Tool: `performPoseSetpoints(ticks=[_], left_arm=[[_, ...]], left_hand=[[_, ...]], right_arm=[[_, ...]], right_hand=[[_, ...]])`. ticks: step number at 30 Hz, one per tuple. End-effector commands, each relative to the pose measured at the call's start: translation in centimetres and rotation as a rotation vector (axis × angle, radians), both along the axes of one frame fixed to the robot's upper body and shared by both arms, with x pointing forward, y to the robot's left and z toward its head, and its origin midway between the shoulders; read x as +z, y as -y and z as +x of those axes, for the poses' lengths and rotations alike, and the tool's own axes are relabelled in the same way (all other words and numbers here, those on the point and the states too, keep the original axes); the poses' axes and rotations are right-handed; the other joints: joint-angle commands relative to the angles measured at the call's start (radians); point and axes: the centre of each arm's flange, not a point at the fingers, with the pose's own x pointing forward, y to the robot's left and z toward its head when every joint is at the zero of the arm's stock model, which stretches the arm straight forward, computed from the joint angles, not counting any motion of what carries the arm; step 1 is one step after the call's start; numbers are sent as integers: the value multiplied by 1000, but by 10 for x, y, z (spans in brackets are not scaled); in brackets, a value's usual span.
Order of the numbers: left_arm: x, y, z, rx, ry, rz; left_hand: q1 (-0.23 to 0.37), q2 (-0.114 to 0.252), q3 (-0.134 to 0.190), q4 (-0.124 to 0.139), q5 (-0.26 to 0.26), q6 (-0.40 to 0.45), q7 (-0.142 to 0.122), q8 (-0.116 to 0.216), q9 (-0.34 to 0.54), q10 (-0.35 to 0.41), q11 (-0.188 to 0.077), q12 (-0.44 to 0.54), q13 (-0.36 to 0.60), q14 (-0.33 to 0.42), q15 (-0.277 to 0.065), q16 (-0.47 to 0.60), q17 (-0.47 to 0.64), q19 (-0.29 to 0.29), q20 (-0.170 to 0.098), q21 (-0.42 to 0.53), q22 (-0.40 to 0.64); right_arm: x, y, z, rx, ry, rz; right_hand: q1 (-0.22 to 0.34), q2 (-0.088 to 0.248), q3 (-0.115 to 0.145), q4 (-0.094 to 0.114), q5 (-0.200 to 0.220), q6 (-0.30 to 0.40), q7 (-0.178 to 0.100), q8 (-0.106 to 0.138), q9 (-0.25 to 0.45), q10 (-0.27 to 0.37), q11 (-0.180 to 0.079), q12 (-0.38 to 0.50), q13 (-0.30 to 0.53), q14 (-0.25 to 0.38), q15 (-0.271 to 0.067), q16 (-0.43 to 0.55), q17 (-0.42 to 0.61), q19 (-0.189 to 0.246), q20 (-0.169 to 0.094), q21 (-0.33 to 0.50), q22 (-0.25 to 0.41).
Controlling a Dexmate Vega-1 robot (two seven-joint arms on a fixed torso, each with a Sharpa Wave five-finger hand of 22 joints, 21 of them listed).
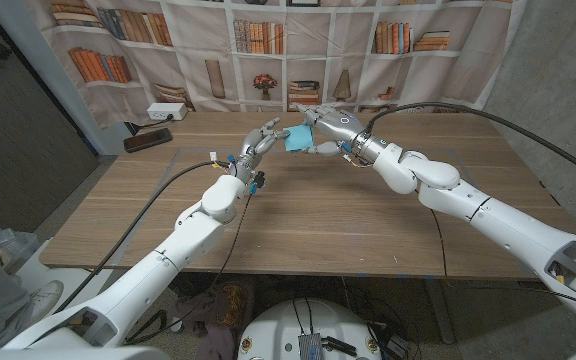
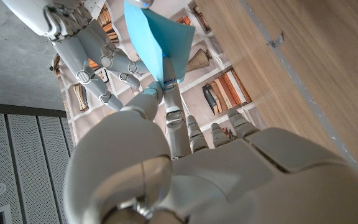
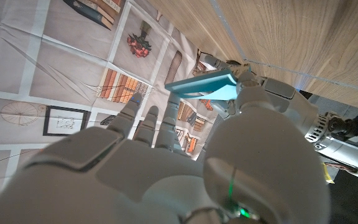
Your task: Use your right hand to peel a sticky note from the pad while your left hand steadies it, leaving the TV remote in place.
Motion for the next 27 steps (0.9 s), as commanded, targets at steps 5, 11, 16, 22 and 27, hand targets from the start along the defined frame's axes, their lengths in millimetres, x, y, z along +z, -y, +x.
performPoseSetpoints(ticks=[5,11,16,22,27], left_arm=[[0,1,1,6,-7,7],[1,1,2,2,-8,9],[0,0,1,1,-7,10],[0,-1,0,0,-7,7],[-1,-1,1,-6,-5,6]], left_hand=[[-1,10,-4,14,1,-8,-5,8,16,-5,12,-6,6,-5,2,7,7,-7,8,3,6],[-1,11,-9,19,1,-12,-11,12,25,-6,11,-7,7,-7,2,7,7,-7,7,3,6],[-1,10,-12,20,1,-13,-11,14,30,-7,12,-8,8,-7,3,6,7,-7,7,2,6],[-1,11,-17,22,1,-18,-11,17,38,-11,13,-9,8,-9,3,6,8,-7,7,2,6],[-2,11,-20,25,2,-23,-12,18,43,-14,13,-10,8,-12,3,5,8,-7,5,2,7]], right_arm=[[-3,1,2,6,-10,-1],[-3,2,2,11,-6,6],[-3,1,3,10,-7,3],[-4,1,4,3,-9,-4],[-5,1,6,-5,-13,-9]], right_hand=[[7,7,0,2,8,-13,-8,0,0,59,-57,6,26,4,-6,2,-1,2,-4,0,0],[22,7,4,-4,8,2,-4,2,0,101,-78,25,29,25,-27,7,-2,13,-19,3,0],[23,7,4,-5,8,2,-3,1,0,102,-79,26,29,26,-27,7,-2,16,-20,3,0],[26,5,4,-5,8,4,-2,1,0,103,-79,27,30,27,-28,6,-2,16,-20,3,0],[28,5,4,-6,7,5,-1,1,0,103,-81,28,31,27,-29,5,-2,17,-21,2,0]])
